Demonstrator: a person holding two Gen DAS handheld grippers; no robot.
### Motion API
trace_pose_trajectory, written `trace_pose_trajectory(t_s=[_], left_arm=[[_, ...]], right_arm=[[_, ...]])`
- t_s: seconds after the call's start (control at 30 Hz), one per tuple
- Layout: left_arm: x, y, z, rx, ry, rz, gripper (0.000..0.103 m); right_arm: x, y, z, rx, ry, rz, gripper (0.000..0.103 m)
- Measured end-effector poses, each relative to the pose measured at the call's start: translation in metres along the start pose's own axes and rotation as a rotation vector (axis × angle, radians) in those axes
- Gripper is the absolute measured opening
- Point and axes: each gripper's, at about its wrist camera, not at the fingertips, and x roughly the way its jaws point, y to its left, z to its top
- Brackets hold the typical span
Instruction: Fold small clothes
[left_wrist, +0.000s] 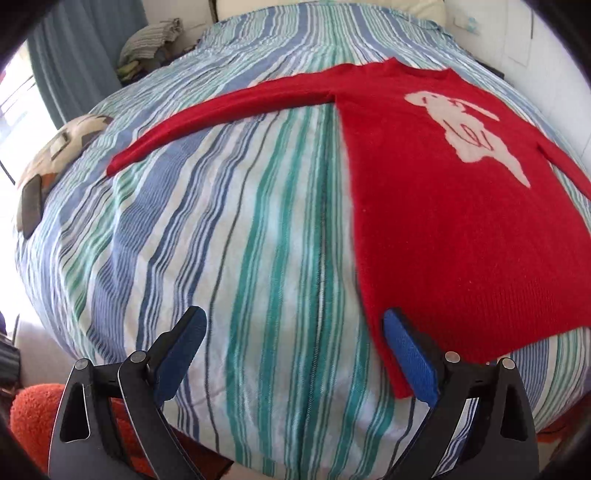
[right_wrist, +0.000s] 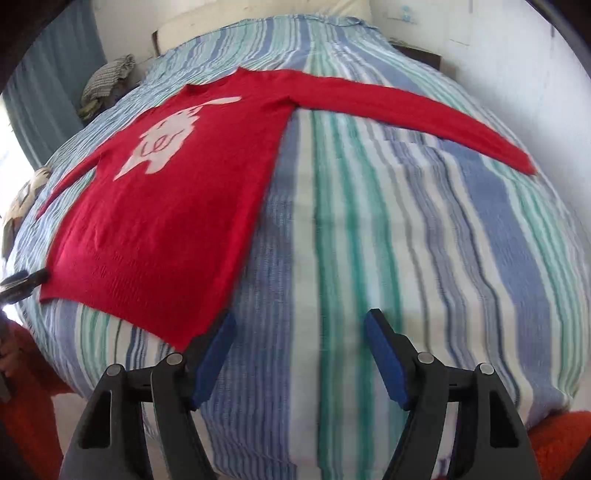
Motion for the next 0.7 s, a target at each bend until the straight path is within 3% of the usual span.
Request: trace_pose_trajectory(t_s=[0.13, 0.23, 0.47, 0.6, 0.7], left_arm=[[-0.015, 0.027, 0.008, -0.121, -0.12, 0.022, 0.097], [-0.007, 0.037, 0.017, -0.185, -0.128, 0.031, 0.097], [0.022, 0.035, 0.025, -0.209, -0.107, 0.05, 0.097], [0.047, 0.031, 0.019, -0.19, -0.031, 0.063, 0.097], [0.05, 0.033, 0.017, -0.215, -0.028, 0.059, 0.101]], right_arm=[[-0.035, -0.045, 0.002, 0.201, -0.16, -0.044, 0.074], [-0.039, -0.067, 0.007, 0.291, -0.212, -0.08, 0.074], [-0.018, -0.083, 0.014, 0.316, -0.167, -0.13, 0.074], [0.006, -0.088, 0.006, 0.331, -0.08, -0.128, 0.075], [0.014, -0.092, 0.001, 0.341, -0.075, -0.11, 0.079]])
